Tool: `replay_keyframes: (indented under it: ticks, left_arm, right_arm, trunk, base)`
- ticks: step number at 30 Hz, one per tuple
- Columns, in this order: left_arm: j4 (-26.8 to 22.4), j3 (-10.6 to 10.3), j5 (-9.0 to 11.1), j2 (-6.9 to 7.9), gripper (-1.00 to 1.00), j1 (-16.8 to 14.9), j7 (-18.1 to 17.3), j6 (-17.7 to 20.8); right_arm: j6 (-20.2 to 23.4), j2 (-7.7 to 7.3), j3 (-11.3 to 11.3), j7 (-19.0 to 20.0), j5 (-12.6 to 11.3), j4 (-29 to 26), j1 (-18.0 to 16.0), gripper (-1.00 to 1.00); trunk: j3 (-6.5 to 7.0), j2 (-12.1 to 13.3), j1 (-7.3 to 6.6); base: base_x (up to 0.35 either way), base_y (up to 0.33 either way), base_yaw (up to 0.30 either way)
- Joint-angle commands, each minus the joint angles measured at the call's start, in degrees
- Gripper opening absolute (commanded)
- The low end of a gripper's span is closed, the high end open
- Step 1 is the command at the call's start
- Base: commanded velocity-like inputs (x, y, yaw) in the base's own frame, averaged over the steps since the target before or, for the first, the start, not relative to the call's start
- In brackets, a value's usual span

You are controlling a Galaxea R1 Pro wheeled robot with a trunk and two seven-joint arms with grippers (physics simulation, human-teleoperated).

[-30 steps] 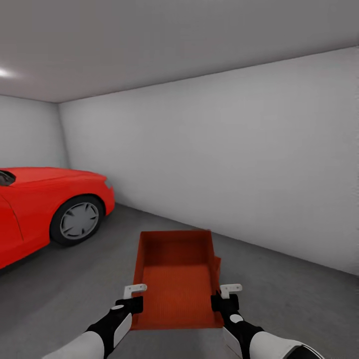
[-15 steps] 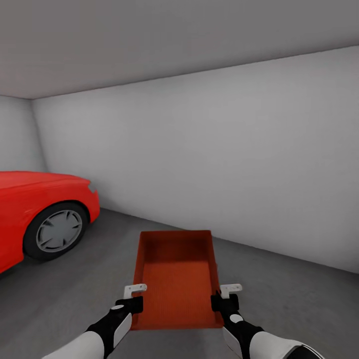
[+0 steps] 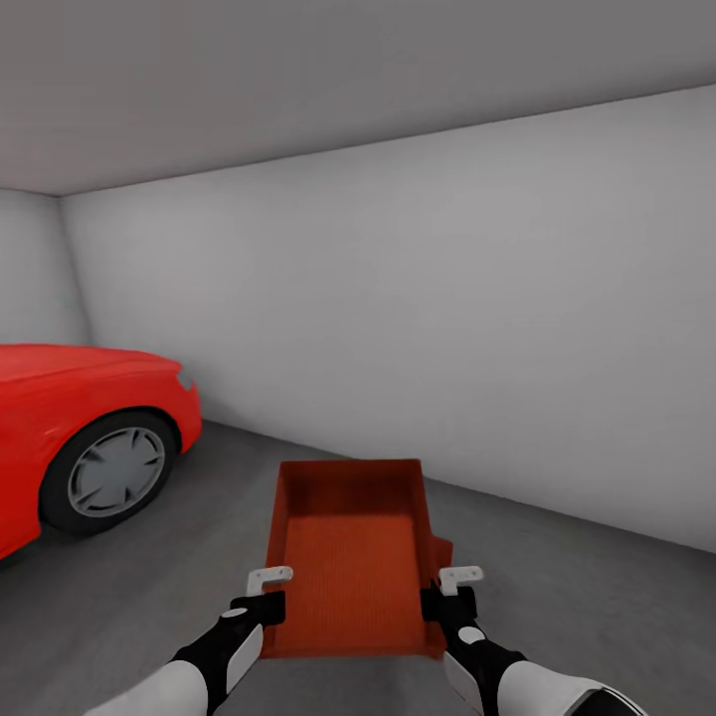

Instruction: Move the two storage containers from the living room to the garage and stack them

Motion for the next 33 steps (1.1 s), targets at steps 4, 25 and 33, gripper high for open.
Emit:
replay_keyframes:
  ticks: [4, 25, 33]
  left_arm:
    - [-0.3, 0.6, -0.3, 0.40, -1.00, 0.0, 0.5, 0.2]
    - [-0.3, 0.6, -0.4, 0.40, -1.00, 0.0, 0.5, 0.2]
    - [-0.3, 0.6, -0.3, 0.40, -1.00, 0.0, 0.6, 0.2]
  right_arm:
    - [0.1, 0.08, -3.4, 0.1, 0.4, 0.0, 0.0, -1.00]
    - [0.1, 0.04, -3.4, 0.1, 0.4, 0.0, 0.0, -1.00]
    - [0.1, 0.06, -3.4, 0.1, 0.4, 0.0, 0.0, -1.00]
  trunk:
    - [-0.01, 0.0, 0.04]
    - [-0.01, 0.0, 0.04]
    - [-0.01, 0.0, 0.04]
  base:
    - [0.302, 0.216, 0.000]
    - [0.302, 0.216, -0.205]
    - [0.302, 0.216, -0.286]
